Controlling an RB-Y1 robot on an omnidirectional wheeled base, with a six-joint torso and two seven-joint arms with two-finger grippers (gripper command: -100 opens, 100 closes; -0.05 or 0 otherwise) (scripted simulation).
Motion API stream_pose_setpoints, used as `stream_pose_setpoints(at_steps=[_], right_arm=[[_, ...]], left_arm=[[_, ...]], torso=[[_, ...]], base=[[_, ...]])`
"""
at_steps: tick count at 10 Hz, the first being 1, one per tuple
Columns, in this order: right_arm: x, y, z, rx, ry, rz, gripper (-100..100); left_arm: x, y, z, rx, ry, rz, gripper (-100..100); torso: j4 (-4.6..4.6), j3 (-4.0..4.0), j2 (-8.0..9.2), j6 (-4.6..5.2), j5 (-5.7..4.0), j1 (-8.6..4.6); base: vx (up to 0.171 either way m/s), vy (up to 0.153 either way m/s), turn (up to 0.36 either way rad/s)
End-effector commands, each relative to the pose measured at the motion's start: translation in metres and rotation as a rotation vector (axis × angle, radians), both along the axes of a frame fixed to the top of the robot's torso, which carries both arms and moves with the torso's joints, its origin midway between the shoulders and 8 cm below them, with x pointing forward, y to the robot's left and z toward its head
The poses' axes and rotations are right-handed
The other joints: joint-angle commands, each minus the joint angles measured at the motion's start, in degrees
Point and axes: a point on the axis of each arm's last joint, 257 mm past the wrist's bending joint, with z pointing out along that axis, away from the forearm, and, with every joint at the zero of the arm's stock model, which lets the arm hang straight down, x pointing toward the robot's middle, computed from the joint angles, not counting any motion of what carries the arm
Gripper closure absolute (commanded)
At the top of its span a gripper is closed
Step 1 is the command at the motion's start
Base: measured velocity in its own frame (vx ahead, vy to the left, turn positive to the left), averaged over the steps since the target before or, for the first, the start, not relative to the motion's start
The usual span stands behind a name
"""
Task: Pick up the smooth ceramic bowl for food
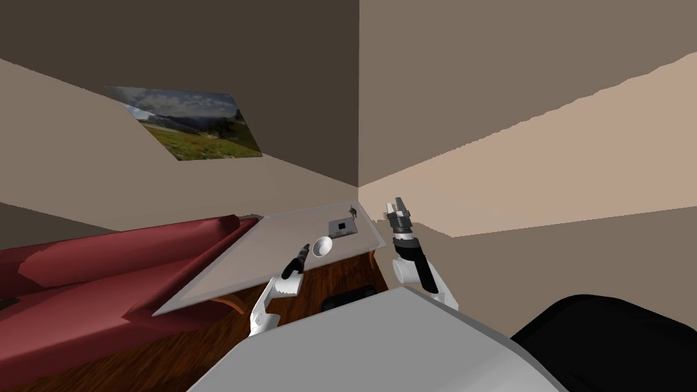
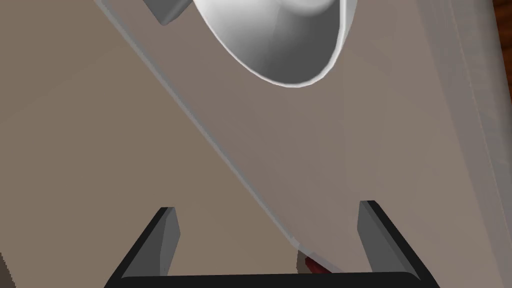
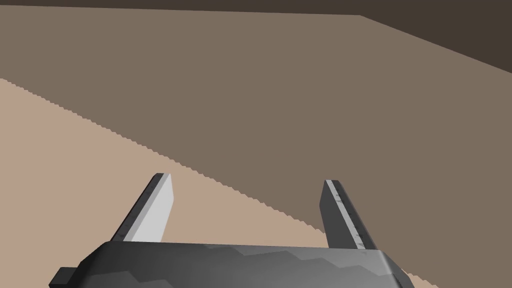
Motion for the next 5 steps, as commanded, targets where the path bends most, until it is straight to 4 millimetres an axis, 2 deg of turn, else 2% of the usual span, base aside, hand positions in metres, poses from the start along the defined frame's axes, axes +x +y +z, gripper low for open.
stream_pose_setpoints(at_steps=[1,3,4,5], right_arm=[[0.0,0.0,0.0,0.0,0.0,0.0,0],[0.0,0.0,0.0,0.0,0.0,0.0,0],[0.0,0.0,0.0,0.0,0.0,0.0,0],[0.0,0.0,0.0,0.0,0.0,0.0,0]], left_arm=[[-0.006,-0.003,-0.021,-0.004,0.073,0.008,-100],[-0.017,-0.006,-0.046,-0.012,0.163,0.019,-100],[-0.017,-0.006,-0.046,-0.012,0.163,0.019,-100],[-0.022,-0.009,-0.057,-0.017,0.204,0.022,-100]], torso=[[0.0,0.0,0.0,0.0,0.0,0.0],[-0.02,-0.04,-0.05,-0.01,0.02,0.05],[-0.02,-0.03,-0.05,-0.01,0.02,0.08],[0.0,0.01,0.02,-0.03,0.01,0.03]], base=[[0.063,0.053,-0.112],[0.052,0.062,-0.086],[0.032,0.047,-0.027],[0.023,0.033,-0.042]])
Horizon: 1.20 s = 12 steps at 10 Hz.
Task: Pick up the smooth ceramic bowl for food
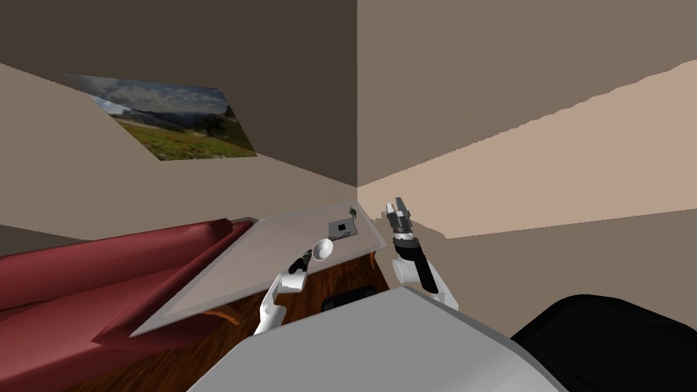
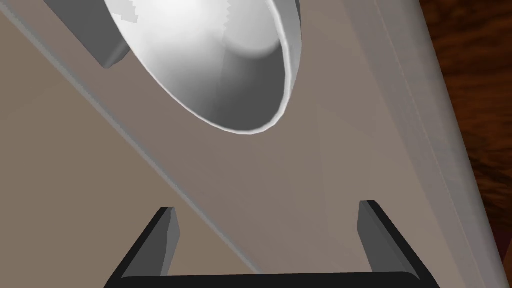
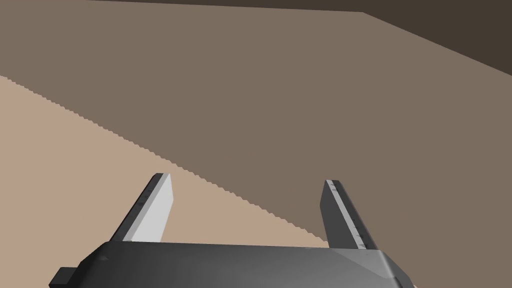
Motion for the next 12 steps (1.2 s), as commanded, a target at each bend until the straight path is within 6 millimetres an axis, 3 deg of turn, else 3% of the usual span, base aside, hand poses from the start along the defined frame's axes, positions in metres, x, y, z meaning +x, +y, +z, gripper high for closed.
stream_pose_setpoints(at_steps=[1,8,9,10,11,12], right_arm=[[0.0,0.0,0.0,0.0,0.0,0.0,0],[0.0,0.0,0.0,0.0,0.0,0.0,0],[0.0,0.0,0.0,0.0,0.0,0.0,0],[0.0,0.0,0.0,0.0,0.0,0.0,0],[0.0,0.0,0.0,0.0,0.0,0.0,0],[0.0,0.0,0.0,0.0,0.0,0.0,0]], left_arm=[[-0.008,-0.005,-0.015,-0.009,0.061,0.006,-100],[-0.033,-0.04,-0.055,-0.063,0.219,0.011,-100],[-0.043,-0.062,-0.065,-0.095,0.264,0.008,-100],[-0.048,-0.071,-0.07,-0.11,0.282,0.007,-100],[-0.045,-0.063,-0.066,-0.1,0.266,0.008,-100],[-0.046,-0.064,-0.066,-0.101,0.27,0.008,0]], torso=[[0.0,0.0,0.0,0.0,0.0,0.0],[-0.02,-0.04,-0.08,0.0,0.01,0.02],[-0.01,-0.02,-0.04,-0.01,-0.01,-0.03],[-0.02,-0.06,-0.11,0.0,-0.01,-0.05],[-0.03,-0.08,-0.14,-0.01,-0.02,-0.07],[-0.01,-0.03,-0.04,-0.02,-0.03,-0.11]], base=[[0.031,0.05,-0.098],[0.041,0.041,-0.053],[0.058,0.031,-0.052],[0.072,0.027,-0.055],[0.03,0.01,-0.008],[0.005,0.002,0.002]])
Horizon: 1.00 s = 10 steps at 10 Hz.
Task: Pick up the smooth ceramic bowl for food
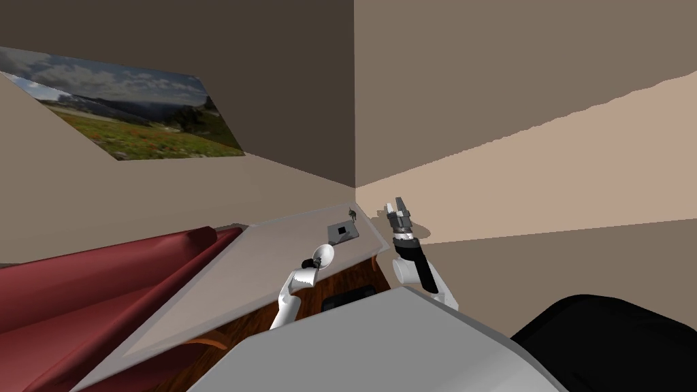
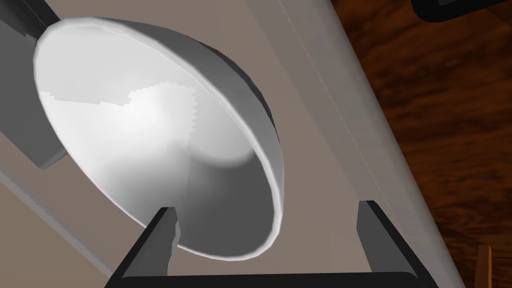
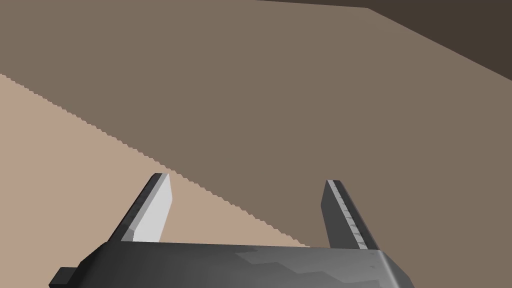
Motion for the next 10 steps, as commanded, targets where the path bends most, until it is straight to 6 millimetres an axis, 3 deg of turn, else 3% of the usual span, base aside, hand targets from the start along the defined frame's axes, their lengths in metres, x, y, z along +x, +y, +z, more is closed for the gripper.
stream_pose_setpoints(at_steps=[1,6,7,10], right_arm=[[0.0,0.0,0.0,0.0,0.0,0.0,0],[0.0,0.0,0.0,0.0,0.0,0.0,0],[0.0,0.0,0.0,0.0,0.0,0.0,0],[0.0,0.0,0.0,0.0,0.0,0.0,0]], left_arm=[[-0.002,0.002,-0.006,0.0,-0.001,0.002,-100],[-0.007,0.005,-0.017,0.0,0.0,0.006,-100],[-0.006,0.005,-0.017,0.0,-0.002,0.006,100],[-0.007,0.005,-0.017,0.001,-0.002,0.004,100]], torso=[[0.0,0.0,0.0,0.0,0.0,0.0],[-0.01,-0.04,-0.07,0.0,-0.01,-0.03],[0.0,-0.01,-0.01,0.0,-0.01,-0.03],[0.02,0.03,0.04,-0.02,0.01,-0.01]], base=[[0.025,-0.001,-0.018],[0.032,-0.003,-0.011],[0.0,0.0,0.0],[0.0,0.0,0.0]])
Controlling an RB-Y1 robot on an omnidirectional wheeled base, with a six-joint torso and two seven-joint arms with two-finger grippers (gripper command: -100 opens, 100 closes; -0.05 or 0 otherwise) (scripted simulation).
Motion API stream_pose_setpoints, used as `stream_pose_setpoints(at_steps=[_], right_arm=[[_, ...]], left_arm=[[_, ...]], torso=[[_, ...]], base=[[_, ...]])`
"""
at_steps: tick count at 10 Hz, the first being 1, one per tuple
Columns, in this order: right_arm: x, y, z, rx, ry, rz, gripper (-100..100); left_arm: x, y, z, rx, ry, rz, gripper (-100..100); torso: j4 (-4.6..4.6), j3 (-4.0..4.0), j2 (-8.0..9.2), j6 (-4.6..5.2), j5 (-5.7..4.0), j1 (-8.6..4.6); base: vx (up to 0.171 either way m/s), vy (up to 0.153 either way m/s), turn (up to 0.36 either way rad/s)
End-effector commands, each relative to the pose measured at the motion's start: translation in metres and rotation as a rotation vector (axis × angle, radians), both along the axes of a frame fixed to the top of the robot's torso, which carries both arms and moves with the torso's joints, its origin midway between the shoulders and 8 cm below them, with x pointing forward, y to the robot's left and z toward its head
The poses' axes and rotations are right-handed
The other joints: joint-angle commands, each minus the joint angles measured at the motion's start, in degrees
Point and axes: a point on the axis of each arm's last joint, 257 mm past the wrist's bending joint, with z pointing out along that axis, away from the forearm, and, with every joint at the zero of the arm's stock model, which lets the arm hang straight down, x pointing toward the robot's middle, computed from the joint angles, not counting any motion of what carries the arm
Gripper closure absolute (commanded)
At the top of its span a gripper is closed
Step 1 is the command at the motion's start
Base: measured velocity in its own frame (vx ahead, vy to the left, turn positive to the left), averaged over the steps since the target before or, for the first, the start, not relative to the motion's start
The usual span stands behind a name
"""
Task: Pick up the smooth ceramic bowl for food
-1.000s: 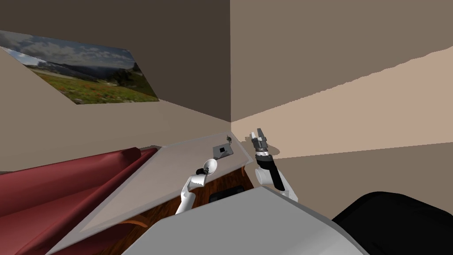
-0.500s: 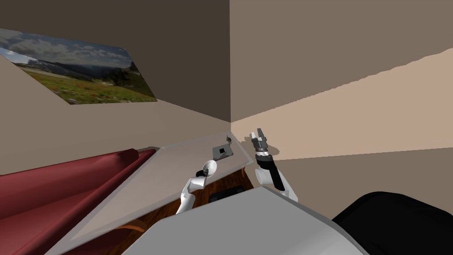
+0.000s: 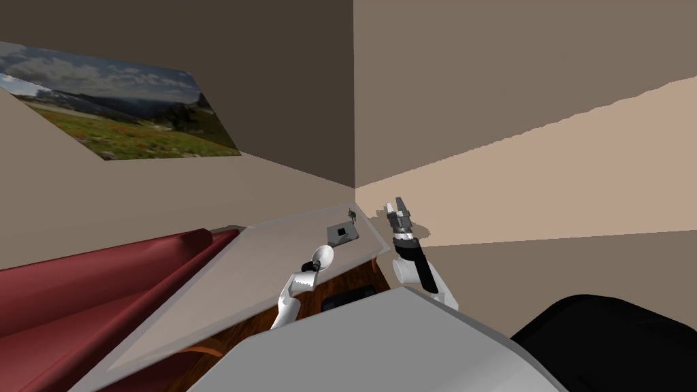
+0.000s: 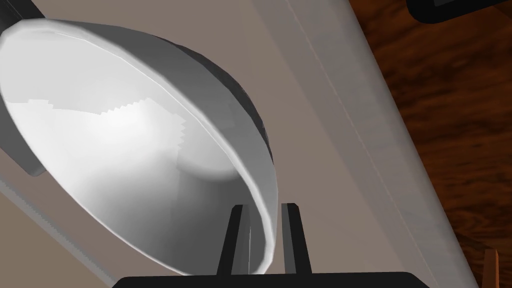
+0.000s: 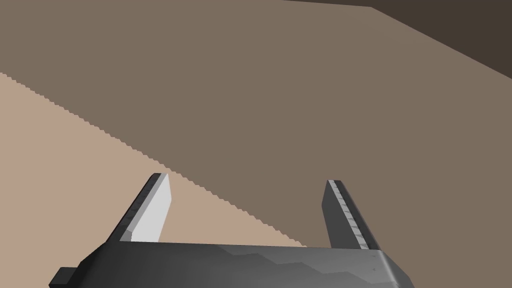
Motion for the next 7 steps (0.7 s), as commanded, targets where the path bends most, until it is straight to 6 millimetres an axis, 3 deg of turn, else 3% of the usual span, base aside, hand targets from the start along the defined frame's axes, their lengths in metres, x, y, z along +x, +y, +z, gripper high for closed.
stream_pose_setpoints(at_steps=[1,2,3,6,7], right_arm=[[0.0,0.0,0.0,0.0,0.0,0.0,0],[0.0,0.0,0.0,0.0,0.0,0.0,0],[0.0,0.0,0.0,0.0,0.0,0.0,0],[0.0,0.0,0.0,0.0,0.0,0.0,0],[0.0,0.0,0.0,0.0,0.0,0.0,0]], left_arm=[[0.0,0.0,0.0,0.0,0.0,0.0,100],[0.0,0.0,0.0,0.0,0.0,0.0,0],[0.003,-0.002,0.007,-0.001,0.0,-0.001,100],[0.006,-0.004,0.013,-0.001,-0.001,-0.003,100],[0.005,-0.004,0.013,-0.001,0.001,-0.003,0]], torso=[[0.0,0.0,0.0,0.0,0.0,0.0],[0.01,0.01,0.01,0.0,0.0,0.0],[0.01,0.02,0.02,0.0,-0.01,0.0],[0.08,0.17,0.28,-0.03,-0.02,0.02],[0.07,0.14,0.2,-0.03,-0.01,0.01]], base=[[0.0,0.0,0.0],[0.0,0.0,0.0],[-0.028,0.003,0.025],[-0.046,0.006,0.013],[-0.005,0.001,0.0]])
